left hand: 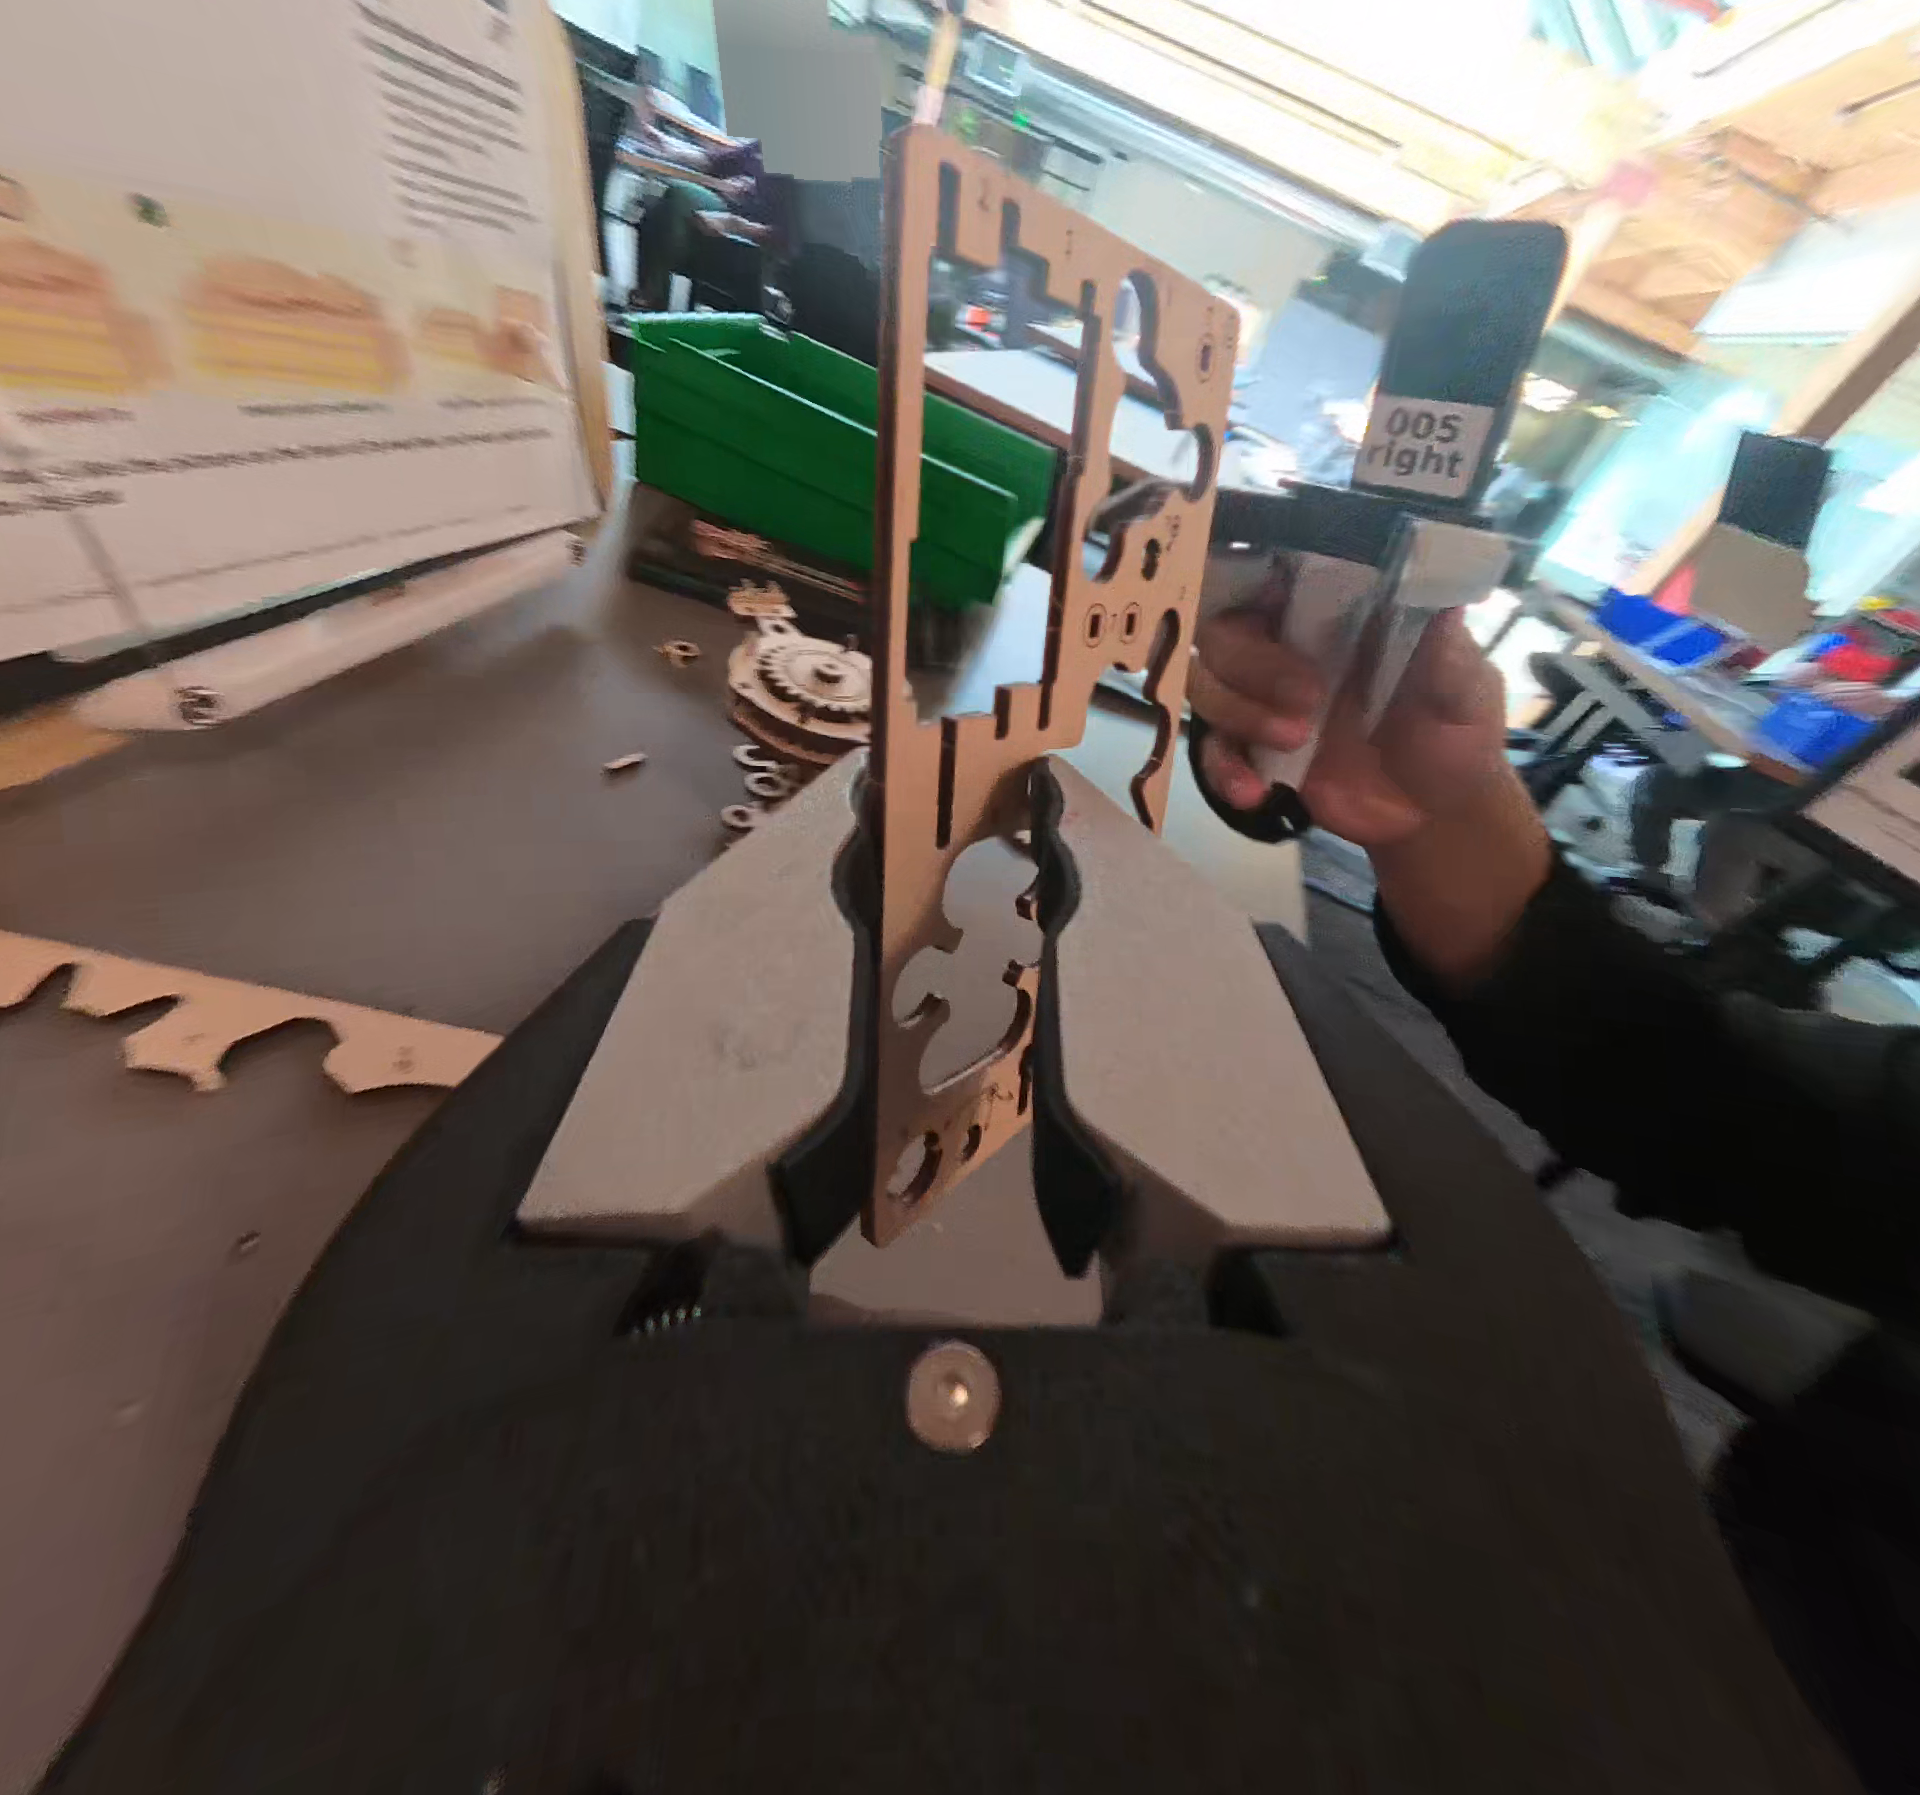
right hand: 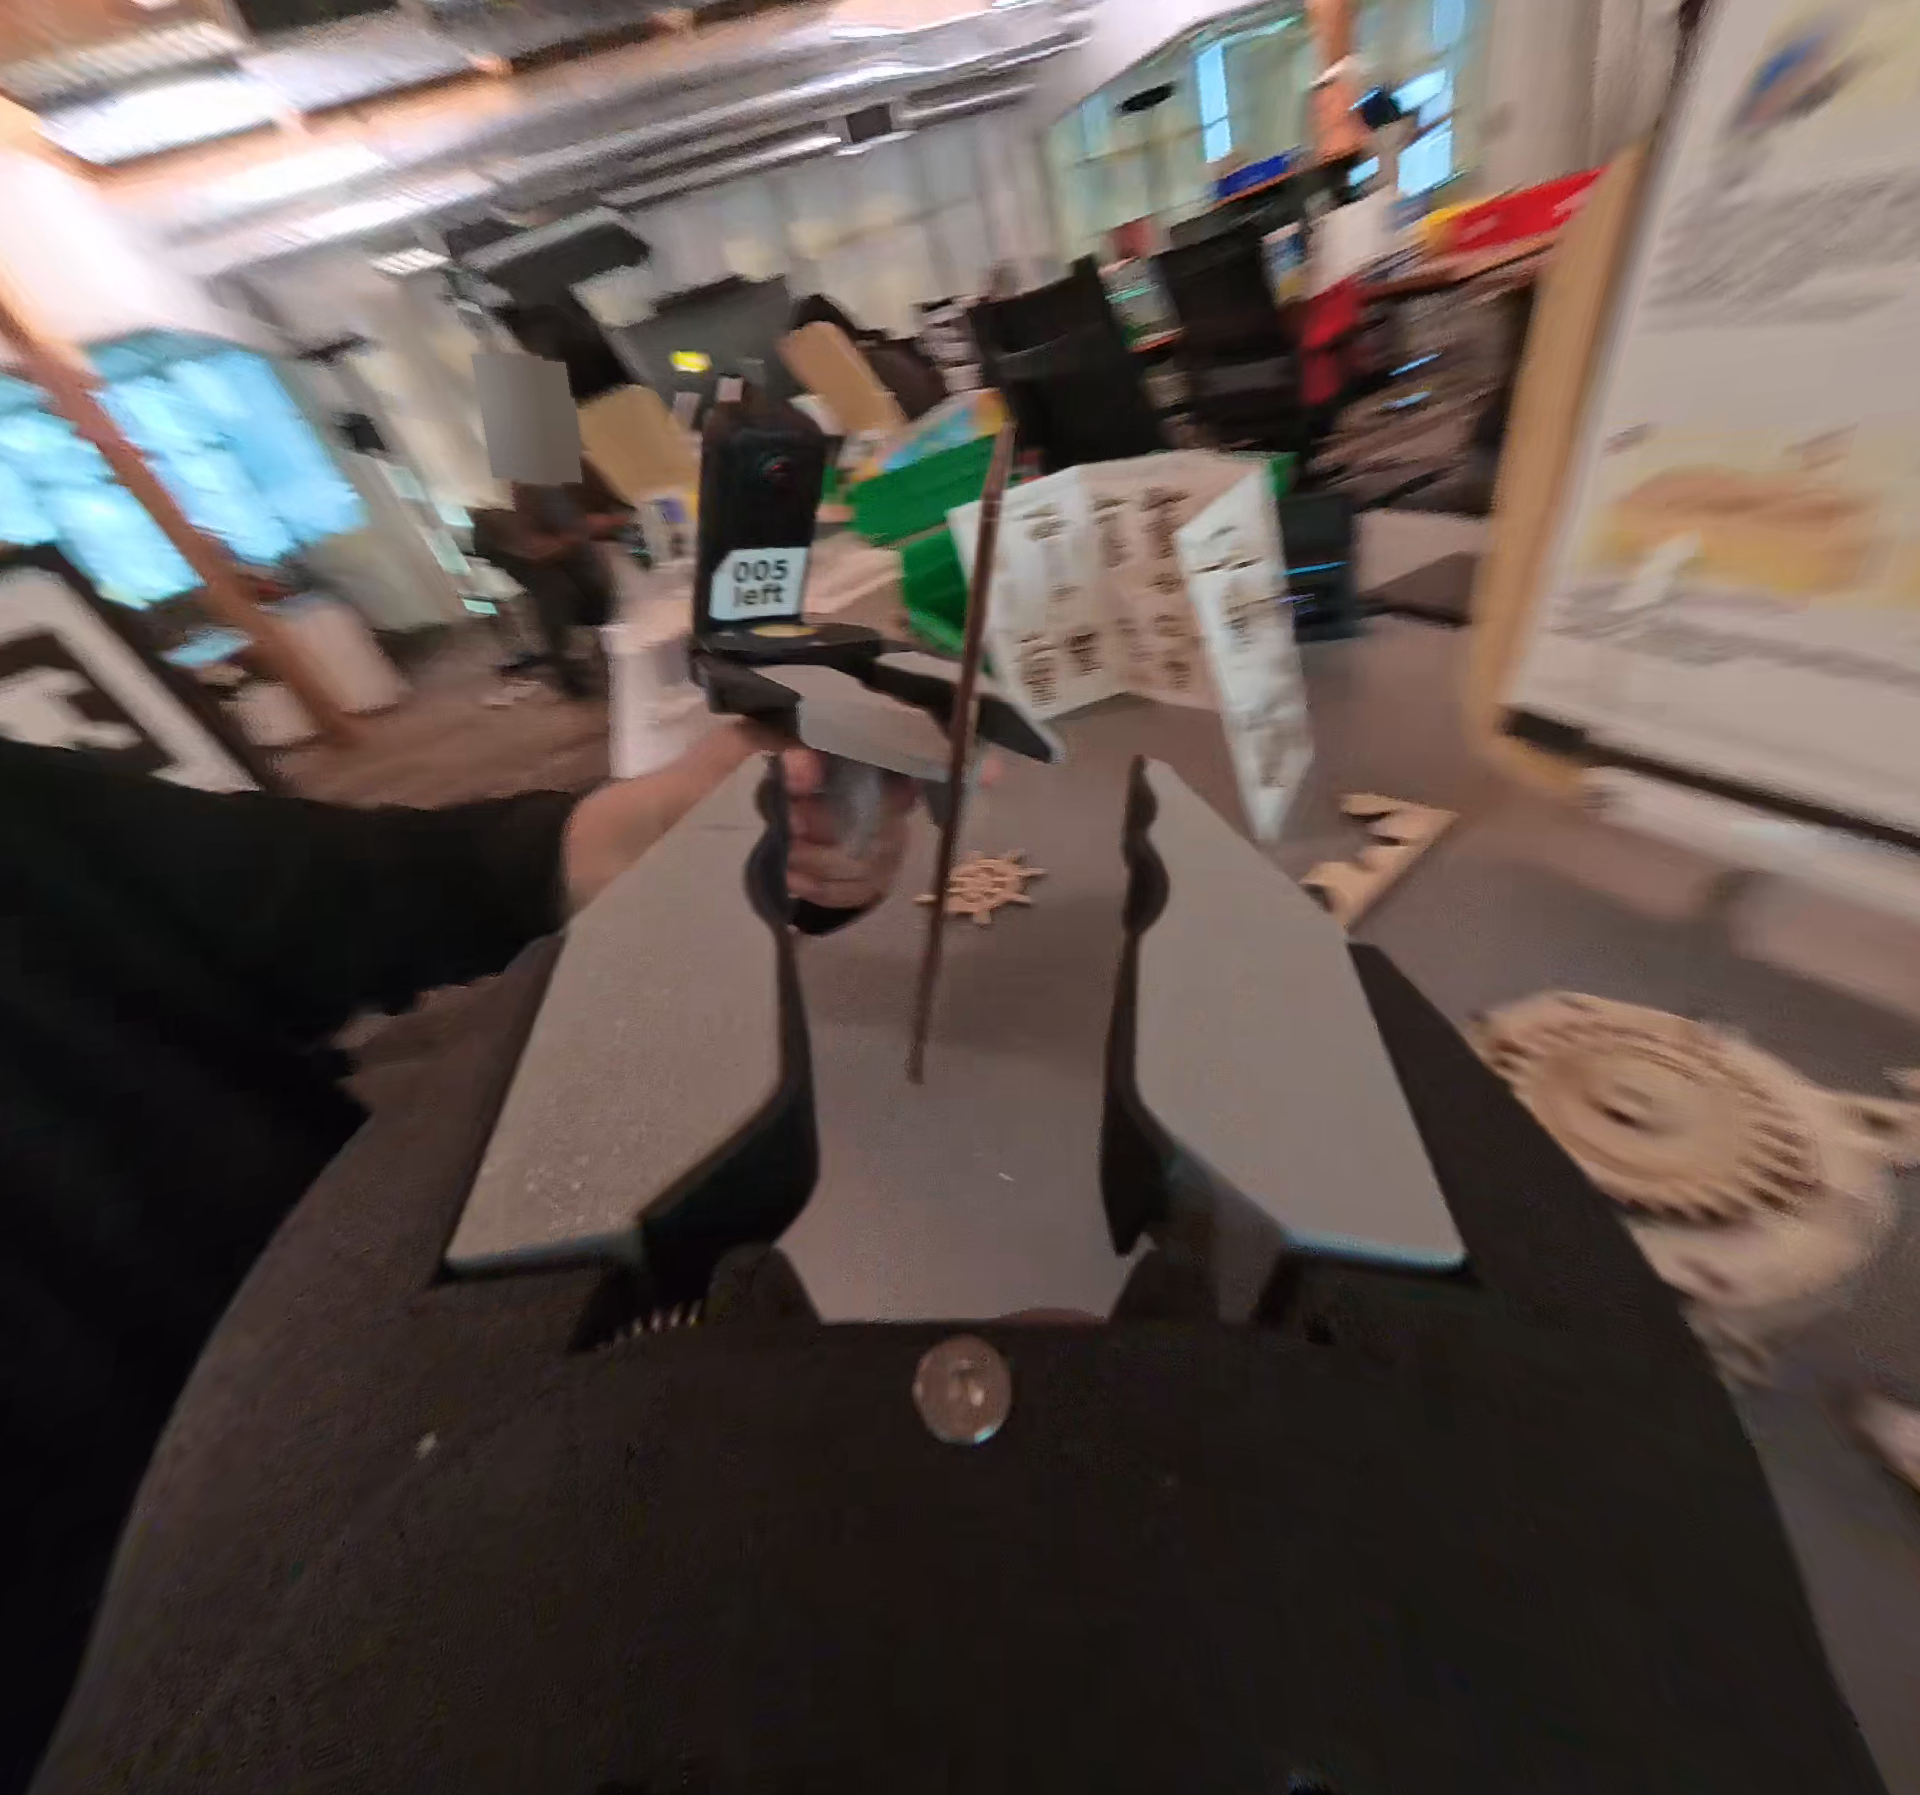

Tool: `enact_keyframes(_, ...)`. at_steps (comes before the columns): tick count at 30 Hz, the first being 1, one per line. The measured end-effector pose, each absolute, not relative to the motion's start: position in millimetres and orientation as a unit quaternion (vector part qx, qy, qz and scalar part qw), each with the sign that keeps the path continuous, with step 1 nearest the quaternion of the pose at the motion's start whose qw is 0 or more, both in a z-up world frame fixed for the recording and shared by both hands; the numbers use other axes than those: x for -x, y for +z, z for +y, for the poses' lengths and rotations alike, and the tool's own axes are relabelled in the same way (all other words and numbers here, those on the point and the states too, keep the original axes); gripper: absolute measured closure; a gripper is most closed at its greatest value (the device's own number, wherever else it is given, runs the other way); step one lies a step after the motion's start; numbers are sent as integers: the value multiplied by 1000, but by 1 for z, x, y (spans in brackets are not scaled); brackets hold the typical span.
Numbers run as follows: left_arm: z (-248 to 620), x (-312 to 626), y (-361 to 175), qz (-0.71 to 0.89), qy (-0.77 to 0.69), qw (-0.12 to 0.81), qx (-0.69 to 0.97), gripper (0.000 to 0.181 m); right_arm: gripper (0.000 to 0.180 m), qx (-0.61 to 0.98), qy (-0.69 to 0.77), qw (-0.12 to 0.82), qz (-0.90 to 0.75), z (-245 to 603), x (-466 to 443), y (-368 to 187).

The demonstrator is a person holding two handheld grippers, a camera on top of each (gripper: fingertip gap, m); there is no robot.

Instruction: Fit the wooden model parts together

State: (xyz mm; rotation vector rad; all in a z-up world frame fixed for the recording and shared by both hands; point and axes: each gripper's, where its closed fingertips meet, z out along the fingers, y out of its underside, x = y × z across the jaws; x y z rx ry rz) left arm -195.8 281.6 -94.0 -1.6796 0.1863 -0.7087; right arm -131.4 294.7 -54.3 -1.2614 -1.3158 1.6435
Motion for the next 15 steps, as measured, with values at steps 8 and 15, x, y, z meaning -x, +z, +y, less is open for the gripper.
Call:
enact_keyframes(8,257,206,-89,173,-231,638,714,144,180,408,665,252,-573,266,192,-67)
enact_keyframes(15,242,221,-94,207,-341,604,690,174,180,384,699,147,-585,253,220,-83)
